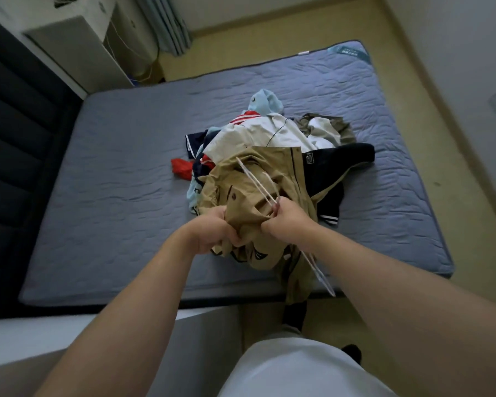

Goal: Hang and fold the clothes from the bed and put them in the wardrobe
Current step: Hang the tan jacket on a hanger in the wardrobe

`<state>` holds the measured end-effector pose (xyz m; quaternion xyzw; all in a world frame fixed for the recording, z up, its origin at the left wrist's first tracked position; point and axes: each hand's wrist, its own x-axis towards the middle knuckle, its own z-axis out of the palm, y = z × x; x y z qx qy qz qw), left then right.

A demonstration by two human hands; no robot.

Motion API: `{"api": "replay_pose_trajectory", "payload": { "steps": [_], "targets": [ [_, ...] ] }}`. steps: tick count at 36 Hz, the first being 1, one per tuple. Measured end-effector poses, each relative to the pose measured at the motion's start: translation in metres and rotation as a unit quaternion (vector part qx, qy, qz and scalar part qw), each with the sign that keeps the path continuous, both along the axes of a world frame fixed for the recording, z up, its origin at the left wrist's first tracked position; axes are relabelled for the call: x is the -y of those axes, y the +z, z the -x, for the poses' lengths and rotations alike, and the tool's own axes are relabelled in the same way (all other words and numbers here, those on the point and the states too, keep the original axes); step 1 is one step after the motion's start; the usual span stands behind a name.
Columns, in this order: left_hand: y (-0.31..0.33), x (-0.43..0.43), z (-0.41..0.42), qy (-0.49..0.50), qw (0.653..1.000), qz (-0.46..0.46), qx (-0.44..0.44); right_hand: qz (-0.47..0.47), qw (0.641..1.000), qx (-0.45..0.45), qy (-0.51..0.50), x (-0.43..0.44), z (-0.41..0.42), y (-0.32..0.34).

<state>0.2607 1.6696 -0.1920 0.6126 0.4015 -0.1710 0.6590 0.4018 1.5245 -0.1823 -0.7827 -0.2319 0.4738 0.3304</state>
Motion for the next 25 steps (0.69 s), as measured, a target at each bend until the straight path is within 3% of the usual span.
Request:
{"api": "replay_pose_trajectory", "payload": {
  "steps": [5, 7, 9, 13, 20, 25],
  "targets": [
    [-0.028, 0.015, 0.011, 0.115, 0.987, -0.048, -0.103, 0.016, 0.998, -0.023, -0.054, 0.01, 0.002, 0.006],
    [-0.044, 0.023, 0.011, 0.192, 0.961, -0.05, -0.192, 0.026, 0.995, -0.036, -0.086, 0.014, 0.0, 0.01],
    [-0.054, 0.03, 0.012, 0.329, 0.919, 0.023, -0.217, 0.037, 0.996, -0.017, -0.082, 0.02, -0.005, 0.013],
    [-0.07, 0.033, 0.003, 0.519, 0.822, 0.216, -0.097, 0.055, 0.997, -0.014, -0.054, 0.036, -0.017, 0.024],
    [-0.078, 0.028, -0.006, 0.557, 0.805, 0.199, -0.053, 0.098, 0.995, -0.014, -0.016, 0.072, -0.029, 0.037],
    [-0.044, 0.022, -0.006, 0.56, 0.804, 0.19, 0.056, 0.119, 0.992, -0.031, -0.013, 0.079, -0.035, 0.036]
  ]
}}
